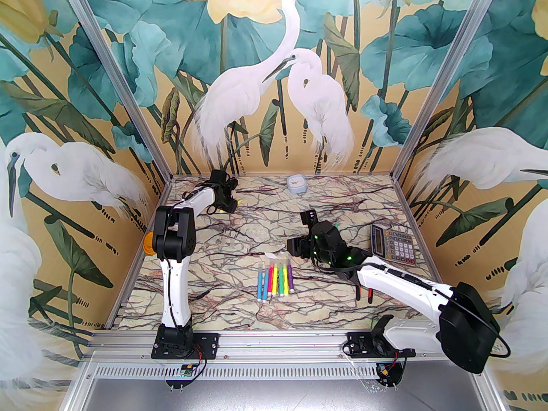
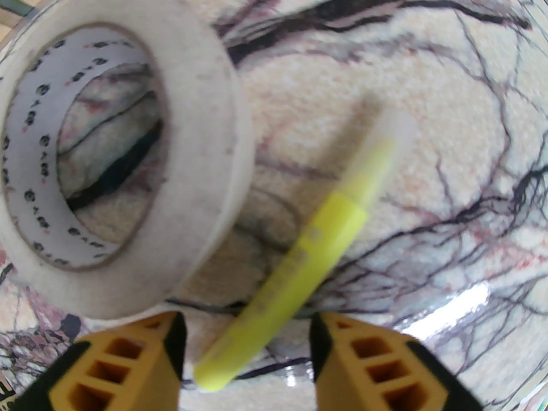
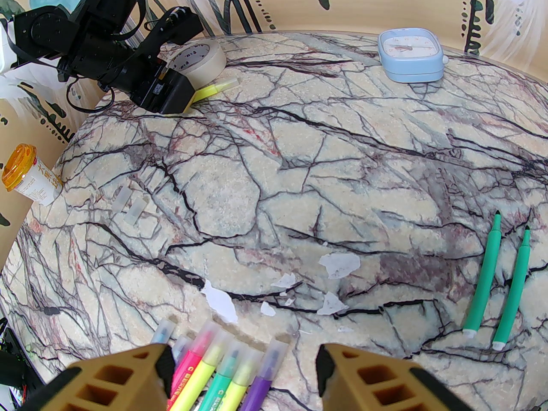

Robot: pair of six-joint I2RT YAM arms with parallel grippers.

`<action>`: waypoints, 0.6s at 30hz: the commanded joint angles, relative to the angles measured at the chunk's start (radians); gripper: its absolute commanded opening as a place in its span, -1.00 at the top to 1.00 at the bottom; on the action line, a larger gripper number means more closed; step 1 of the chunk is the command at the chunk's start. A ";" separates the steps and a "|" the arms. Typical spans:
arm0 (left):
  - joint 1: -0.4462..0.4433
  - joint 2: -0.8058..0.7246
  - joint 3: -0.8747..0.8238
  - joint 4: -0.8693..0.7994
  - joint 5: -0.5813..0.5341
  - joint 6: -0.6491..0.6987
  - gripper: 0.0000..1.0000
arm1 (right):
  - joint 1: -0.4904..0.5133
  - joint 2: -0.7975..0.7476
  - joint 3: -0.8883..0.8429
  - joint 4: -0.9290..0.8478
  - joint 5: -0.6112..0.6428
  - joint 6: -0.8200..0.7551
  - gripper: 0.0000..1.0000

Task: Open the pen caps

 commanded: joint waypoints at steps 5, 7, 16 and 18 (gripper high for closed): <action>-0.019 0.005 -0.031 -0.110 0.040 -0.027 0.25 | -0.007 -0.008 -0.006 0.008 0.024 0.003 -0.26; -0.025 -0.011 -0.060 -0.106 0.036 -0.046 0.28 | -0.008 -0.012 -0.005 0.006 0.024 0.001 -0.28; -0.064 -0.104 -0.093 -0.145 0.142 -0.175 0.65 | -0.017 -0.035 -0.019 0.006 0.034 -0.003 -0.31; -0.086 -0.125 -0.103 -0.152 0.161 -0.215 0.67 | -0.018 -0.045 -0.024 0.002 0.039 -0.001 -0.32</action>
